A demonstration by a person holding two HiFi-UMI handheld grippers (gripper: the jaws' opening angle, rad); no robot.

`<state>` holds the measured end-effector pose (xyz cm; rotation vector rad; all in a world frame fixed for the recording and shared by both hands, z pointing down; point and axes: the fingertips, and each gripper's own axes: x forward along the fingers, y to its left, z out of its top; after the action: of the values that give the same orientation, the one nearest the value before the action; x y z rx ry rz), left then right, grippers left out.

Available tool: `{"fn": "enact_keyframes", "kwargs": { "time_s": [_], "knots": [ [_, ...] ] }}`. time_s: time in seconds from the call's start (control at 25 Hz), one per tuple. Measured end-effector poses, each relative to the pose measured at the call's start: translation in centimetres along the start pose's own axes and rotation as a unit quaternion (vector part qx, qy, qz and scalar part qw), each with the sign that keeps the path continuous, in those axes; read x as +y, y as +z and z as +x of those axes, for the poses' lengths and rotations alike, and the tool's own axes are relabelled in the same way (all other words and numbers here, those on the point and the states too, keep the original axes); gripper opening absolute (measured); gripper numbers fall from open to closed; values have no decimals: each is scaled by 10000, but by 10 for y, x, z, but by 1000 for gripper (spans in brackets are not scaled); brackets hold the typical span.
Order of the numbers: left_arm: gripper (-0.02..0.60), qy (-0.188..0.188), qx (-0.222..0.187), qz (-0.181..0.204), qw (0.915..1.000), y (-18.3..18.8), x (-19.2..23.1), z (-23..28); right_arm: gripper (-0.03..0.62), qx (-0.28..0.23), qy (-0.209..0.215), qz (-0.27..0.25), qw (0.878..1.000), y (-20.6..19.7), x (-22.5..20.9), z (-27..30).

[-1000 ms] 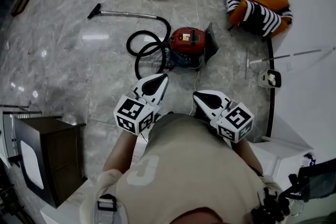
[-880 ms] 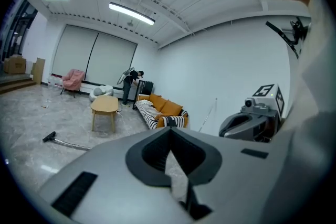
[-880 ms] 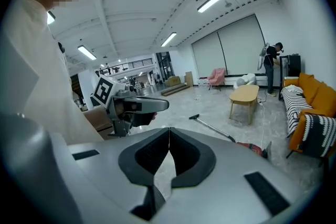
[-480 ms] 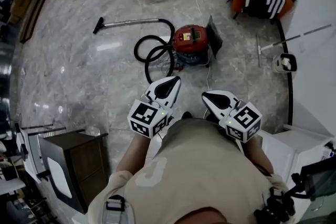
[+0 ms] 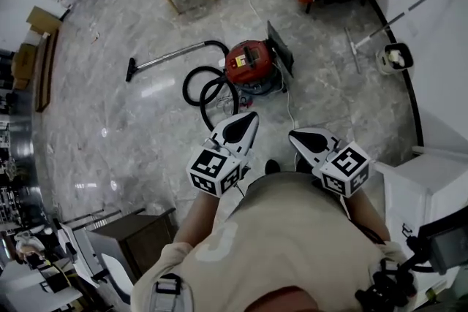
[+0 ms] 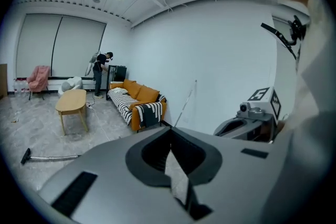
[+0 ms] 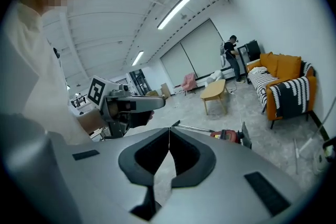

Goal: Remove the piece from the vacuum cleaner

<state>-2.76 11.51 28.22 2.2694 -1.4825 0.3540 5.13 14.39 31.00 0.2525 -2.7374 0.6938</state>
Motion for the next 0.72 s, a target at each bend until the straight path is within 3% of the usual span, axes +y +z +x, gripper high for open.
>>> {"fn": "enact_keyframes", "kwargs": {
  "time_s": [0.2,0.4,0.72],
  "knots": [
    [-8,-109,111,276,9995,21,-28,48,2,-217,-180,59,9996,11,-49,-36],
    [-8,54,103,605,9981,45,-48,83,2,-290,30,103,9995,25,-88,-59],
    [-8,568,141,428,9974,53,-43,105,2,-218,565,117,9981,42,-122,-60]
  ]
}}
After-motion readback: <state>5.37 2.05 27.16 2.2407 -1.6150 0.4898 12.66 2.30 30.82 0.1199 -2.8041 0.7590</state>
